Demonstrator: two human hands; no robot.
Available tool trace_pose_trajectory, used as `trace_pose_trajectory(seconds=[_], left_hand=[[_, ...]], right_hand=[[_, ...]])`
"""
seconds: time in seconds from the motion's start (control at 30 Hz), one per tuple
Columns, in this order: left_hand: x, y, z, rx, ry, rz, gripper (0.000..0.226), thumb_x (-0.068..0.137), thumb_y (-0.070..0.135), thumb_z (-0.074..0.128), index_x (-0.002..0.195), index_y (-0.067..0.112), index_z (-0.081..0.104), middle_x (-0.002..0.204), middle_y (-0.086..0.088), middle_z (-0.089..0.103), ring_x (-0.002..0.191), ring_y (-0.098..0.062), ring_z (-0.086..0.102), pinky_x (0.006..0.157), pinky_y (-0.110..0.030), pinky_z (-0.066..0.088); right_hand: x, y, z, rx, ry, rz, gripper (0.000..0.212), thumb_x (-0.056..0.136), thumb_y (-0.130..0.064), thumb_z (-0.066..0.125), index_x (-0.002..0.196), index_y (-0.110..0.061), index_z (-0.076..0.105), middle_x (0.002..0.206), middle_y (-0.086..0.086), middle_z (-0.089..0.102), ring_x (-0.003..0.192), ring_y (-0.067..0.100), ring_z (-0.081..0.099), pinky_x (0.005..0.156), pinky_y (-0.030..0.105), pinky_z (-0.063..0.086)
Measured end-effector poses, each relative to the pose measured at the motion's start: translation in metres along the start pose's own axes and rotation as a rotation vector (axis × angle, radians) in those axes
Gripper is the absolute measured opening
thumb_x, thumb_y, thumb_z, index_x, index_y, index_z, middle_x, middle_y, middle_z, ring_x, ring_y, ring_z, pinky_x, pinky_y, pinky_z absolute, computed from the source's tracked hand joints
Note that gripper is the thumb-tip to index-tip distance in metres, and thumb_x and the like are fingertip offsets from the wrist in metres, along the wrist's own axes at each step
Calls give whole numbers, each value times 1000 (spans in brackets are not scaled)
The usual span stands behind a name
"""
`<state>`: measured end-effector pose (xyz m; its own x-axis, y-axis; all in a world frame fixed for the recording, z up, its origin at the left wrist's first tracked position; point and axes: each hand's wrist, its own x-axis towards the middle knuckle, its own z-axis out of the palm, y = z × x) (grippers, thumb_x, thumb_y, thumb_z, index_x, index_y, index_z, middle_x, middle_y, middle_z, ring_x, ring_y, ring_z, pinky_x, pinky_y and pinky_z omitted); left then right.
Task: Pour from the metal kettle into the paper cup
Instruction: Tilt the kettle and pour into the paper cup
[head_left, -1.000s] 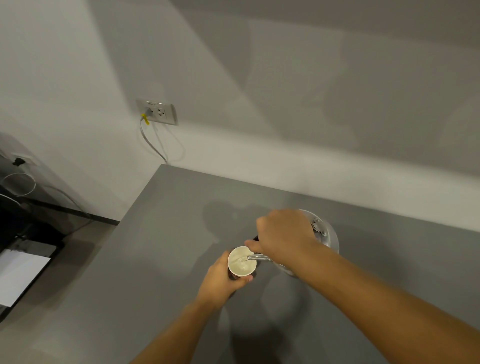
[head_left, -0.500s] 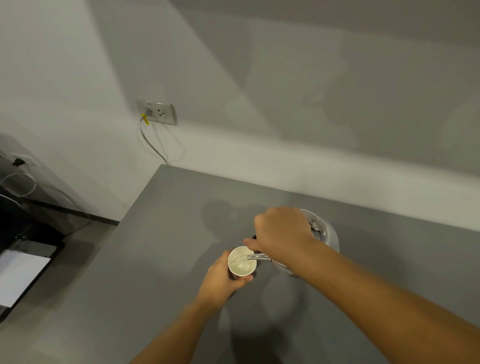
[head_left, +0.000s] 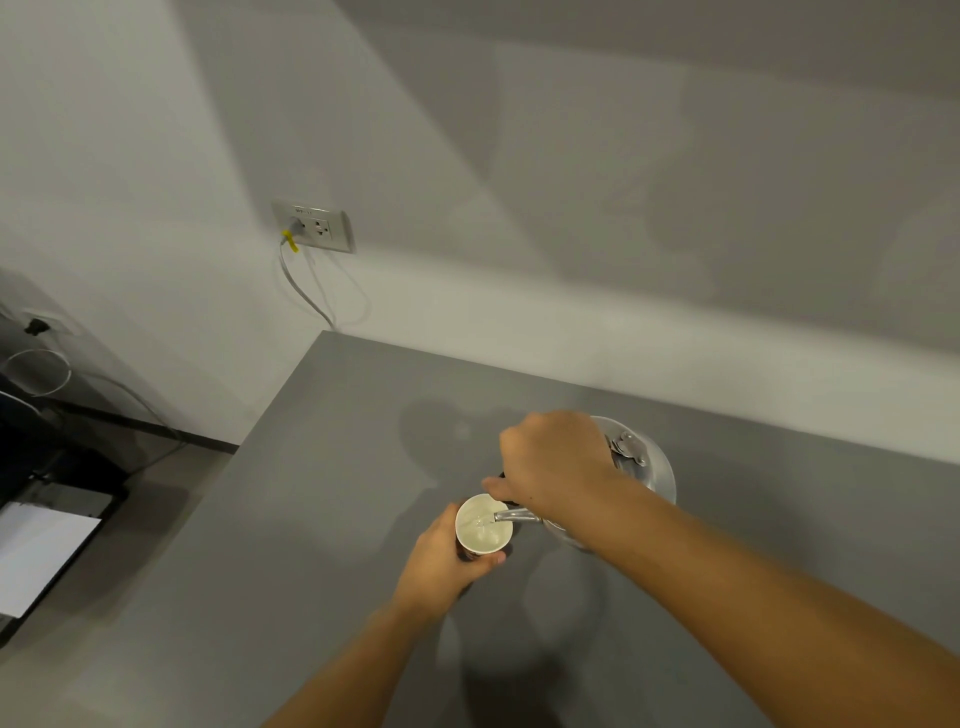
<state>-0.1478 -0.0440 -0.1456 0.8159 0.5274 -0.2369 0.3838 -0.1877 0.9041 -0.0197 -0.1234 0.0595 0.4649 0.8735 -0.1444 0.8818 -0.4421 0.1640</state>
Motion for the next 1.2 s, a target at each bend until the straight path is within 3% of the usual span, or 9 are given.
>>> trace_pose_trajectory(seconds=[0.37, 0.63, 0.87, 1.0, 1.1, 1.2], left_hand=[[0, 1, 0, 5, -6, 0, 53, 70, 36, 92, 108, 52, 58, 104, 32, 71, 93, 5, 69, 64, -6, 52], [1, -2, 1, 36, -4, 0, 55, 71, 34, 92, 115, 46, 60, 104, 37, 69, 93, 9, 68, 74, -4, 48], [1, -1, 1, 39, -6, 0, 55, 70, 34, 92, 108, 54, 57, 105, 39, 68, 95, 12, 67, 74, -1, 46], [1, -2, 1, 33, -5, 0, 55, 70, 36, 91, 108, 56, 57, 106, 37, 69, 97, 9, 68, 74, -2, 47], [0, -1, 1, 35, -5, 5, 55, 69, 36, 90, 108, 56, 57, 105, 39, 69, 96, 12, 67, 74, -2, 47], [-1, 1, 1, 33, 0, 16, 53, 66, 44, 87, 108, 56, 56, 104, 40, 69, 95, 13, 66, 72, -2, 47]], right_hand=[[2, -2, 3, -10, 22, -4, 51, 89, -51, 61, 58, -18, 37, 55, 0, 33, 61, 26, 44, 44, 27, 15], [3, -3, 5, -25, 36, -17, 41, 89, -51, 61, 66, -21, 44, 55, -1, 32, 63, 26, 44, 48, 27, 20], [3, -7, 3, -52, 45, -14, 40, 90, -49, 60, 65, -22, 44, 65, 2, 49, 62, 26, 45, 45, 27, 15], [2, -8, 3, -54, 30, -4, 47, 90, -48, 61, 60, -19, 39, 60, 1, 47, 61, 26, 46, 44, 26, 15], [2, -7, 3, -58, 22, -2, 43, 90, -48, 61, 62, -20, 42, 54, -1, 36, 61, 26, 46, 44, 26, 16], [2, -7, 4, -64, 13, 0, 46, 91, -47, 59, 60, -19, 41, 55, 0, 40, 60, 26, 47, 44, 26, 18]])
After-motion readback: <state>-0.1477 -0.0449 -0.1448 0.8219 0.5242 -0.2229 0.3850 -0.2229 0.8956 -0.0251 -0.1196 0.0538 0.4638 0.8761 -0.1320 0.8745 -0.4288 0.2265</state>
